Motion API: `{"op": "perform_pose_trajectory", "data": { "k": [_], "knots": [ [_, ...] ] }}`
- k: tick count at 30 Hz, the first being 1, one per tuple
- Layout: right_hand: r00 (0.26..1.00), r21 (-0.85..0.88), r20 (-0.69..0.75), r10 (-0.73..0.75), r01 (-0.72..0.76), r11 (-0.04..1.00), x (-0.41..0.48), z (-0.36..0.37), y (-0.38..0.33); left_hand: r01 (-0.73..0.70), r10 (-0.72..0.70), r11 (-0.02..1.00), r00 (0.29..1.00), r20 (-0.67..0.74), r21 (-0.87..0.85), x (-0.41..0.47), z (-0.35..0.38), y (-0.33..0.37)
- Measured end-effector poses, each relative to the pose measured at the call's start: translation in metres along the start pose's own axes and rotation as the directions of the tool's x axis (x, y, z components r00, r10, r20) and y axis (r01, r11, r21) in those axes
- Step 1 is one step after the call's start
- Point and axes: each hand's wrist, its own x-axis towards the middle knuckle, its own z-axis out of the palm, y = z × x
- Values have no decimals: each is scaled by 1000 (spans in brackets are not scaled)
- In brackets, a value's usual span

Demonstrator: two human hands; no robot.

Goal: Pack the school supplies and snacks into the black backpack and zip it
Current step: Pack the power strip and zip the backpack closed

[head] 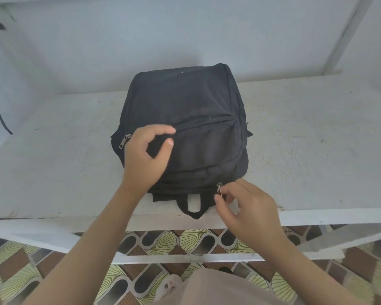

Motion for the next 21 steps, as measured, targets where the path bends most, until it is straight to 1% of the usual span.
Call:
{"op": "perform_pose_trajectory", "data": {
  "k": [1, 2, 4, 5, 6, 7, 9, 10, 11, 15, 18, 20, 21],
  "knots": [
    [1000, 32, -4, 18, -18, 999, 0, 1, 2, -45, 45, 999, 999, -5, -26, -12, 1, 9],
    [999, 76, -7, 37, -37, 996, 0, 2, 3, -77, 79, 996, 996, 41, -52, -25, 3, 18],
    [998, 165, -1, 67, -66, 984, 1, 3, 5, -132, 136, 991, 967, 215, -33, -49, 10, 31],
    [997, 202, 7, 76, -76, 976, 2, 3, 6, -144, 133, 989, 939, 317, 12, -60, 16, 33],
    [996, 232, 15, 84, -85, 969, 2, 3, 7, -117, 86, 992, 915, 395, 54, -69, 23, 35],
    [996, 243, 21, 86, -89, 966, 2, 2, 8, -29, -9, 996, 902, 432, 82, -76, 29, 37],
    [998, 185, 17, 55, -57, 981, 0, 1, 11, 241, -230, 970, 882, 412, 27, -80, 37, 44],
    [1000, 144, 9, 25, -26, 989, -2, 0, 11, 349, -314, 937, 864, 394, -21, -80, 39, 47],
    [1000, 119, 0, -5, 5, 993, -4, -1, 11, 410, -360, 910, 853, 378, -58, -78, 42, 51],
    [995, 172, -7, -102, 101, 980, -10, -1, 17, 456, -382, 881, 842, 381, -123, -73, 47, 59],
    [996, 197, -29, -88, 92, 976, -11, -2, 26, 500, -410, 851, 825, 389, -161, -71, 47, 58],
    [990, 136, -108, -89, 103, 985, -8, -5, 29, 497, -411, 856, 823, 393, -146, -72, 45, 55],
    [982, 63, -143, -126, 136, 989, -5, -6, 30, 472, -392, 872, 830, 398, -126, -73, 43, 54]
  ]
}}
